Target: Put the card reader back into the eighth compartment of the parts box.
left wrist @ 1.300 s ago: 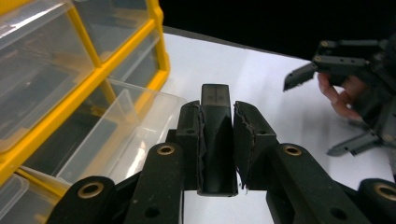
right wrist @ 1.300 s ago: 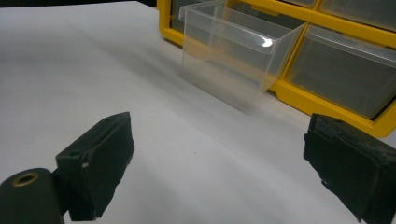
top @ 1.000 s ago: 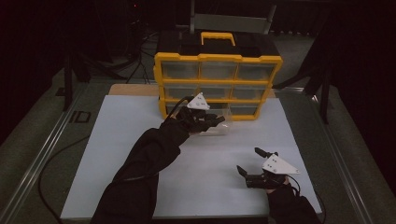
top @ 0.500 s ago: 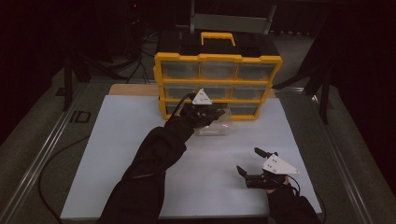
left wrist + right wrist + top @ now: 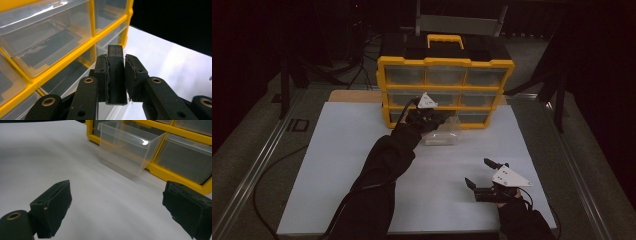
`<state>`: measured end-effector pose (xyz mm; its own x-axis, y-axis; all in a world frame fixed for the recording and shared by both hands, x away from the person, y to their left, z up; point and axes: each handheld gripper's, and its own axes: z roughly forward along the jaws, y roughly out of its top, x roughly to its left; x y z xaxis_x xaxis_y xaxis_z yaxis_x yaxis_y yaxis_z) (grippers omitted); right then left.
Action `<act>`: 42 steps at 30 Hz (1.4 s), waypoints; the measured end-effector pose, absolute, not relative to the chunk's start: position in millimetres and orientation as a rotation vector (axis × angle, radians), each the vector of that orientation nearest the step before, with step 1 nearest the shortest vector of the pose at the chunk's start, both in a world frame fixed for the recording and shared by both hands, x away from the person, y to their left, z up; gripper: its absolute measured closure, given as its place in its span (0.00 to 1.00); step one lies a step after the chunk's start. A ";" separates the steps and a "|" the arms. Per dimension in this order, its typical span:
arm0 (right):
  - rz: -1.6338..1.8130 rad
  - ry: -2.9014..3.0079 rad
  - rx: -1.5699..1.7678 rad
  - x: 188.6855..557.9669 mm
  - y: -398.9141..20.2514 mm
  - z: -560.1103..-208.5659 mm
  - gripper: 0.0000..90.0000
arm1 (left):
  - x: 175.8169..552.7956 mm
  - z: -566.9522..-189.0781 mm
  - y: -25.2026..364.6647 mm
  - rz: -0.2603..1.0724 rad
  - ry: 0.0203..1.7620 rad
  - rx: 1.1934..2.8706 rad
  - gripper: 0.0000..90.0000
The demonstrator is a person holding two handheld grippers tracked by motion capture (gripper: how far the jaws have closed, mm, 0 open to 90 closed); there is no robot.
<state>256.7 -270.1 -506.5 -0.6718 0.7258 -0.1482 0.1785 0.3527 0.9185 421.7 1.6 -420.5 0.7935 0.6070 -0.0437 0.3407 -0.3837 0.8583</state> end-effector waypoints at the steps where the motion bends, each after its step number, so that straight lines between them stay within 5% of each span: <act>1: 1.308 2.073 0.784 256.7 -270.1 -506.5 0.09 | 421.7 -420.5 1.6 0.344 0.707 2.006 0.82; 42: 1.318 2.066 0.786 256.5 -270.7 -505.5 0.09 | 439.4 -447.0 -11.0 0.343 0.805 2.156 0.81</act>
